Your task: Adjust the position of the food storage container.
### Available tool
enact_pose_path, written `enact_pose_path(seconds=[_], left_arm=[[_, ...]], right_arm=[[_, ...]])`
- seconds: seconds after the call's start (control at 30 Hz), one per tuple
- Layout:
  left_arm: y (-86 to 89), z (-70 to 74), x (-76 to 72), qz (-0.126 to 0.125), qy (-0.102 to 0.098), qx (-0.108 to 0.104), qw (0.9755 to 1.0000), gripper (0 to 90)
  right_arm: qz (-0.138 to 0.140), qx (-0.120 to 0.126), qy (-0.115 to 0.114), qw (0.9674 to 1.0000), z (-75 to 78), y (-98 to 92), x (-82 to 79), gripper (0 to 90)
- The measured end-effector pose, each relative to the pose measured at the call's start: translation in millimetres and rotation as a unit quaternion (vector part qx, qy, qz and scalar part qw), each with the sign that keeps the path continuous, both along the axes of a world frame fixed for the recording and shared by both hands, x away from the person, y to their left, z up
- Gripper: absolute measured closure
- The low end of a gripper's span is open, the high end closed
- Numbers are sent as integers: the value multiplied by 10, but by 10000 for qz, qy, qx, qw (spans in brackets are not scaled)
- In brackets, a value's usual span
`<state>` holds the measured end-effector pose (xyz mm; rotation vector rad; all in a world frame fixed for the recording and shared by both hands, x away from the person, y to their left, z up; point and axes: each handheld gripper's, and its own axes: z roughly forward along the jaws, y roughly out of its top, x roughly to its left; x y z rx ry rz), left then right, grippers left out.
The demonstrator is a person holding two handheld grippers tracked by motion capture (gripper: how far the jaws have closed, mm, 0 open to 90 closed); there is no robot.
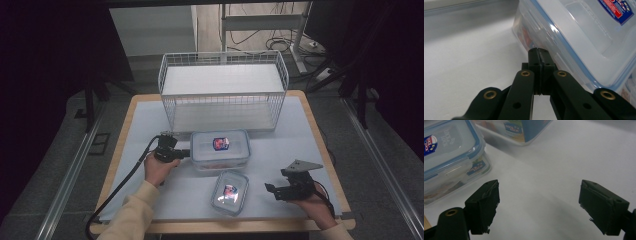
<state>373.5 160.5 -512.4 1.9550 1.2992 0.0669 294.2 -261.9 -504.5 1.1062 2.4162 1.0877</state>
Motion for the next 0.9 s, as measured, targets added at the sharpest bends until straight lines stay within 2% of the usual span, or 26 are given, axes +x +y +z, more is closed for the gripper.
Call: enact_pose_path(seconds=[0.27,0.47,0.57,0.6,0.63,0.7,0.73,0.77,0.8,0.83,0.87,0.9], left_arm=[[5,-24,64,116,11,-179,9998,900],[17,-14,60,116,1,-210,9997,900],[52,30,29,107,-86,-169,9998,900],[80,69,-15,97,-179,-90,9998,900],[149,121,-98,100,-284,-129,9995,900],[195,149,-154,100,-323,-141,9993,896],[288,202,-275,71,-415,-63,9991,876],[288,202,-275,71,-415,-63,9991,863],[384,254,-407,117,-556,-55,9984,851],[384,254,-407,117,-556,-55,9984,837],[473,296,-522,122,-561,-104,9983,809],[473,296,-522,122,-561,-104,9983,765]], right_arm=[[28,-16,38,10000,-12,13,3,166],[21,-20,44,10000,-15,14,3,165],[-7,2,34,10000,-13,9,4,165],[-44,35,35,10000,-3,-1,2,165],[-45,50,17,10000,2,-5,3,165],[-63,76,21,9999,14,-11,2,165],[-81,158,-13,9998,34,-17,4,165],[-88,208,-24,9997,46,-19,4,165],[-97,258,-32,9996,58,-20,4,165],[-97,258,-32,9996,58,-20,4,165],[-112,336,-68,9993,81,-17,7,164],[-112,336,-68,9993,81,-17,7,164]])
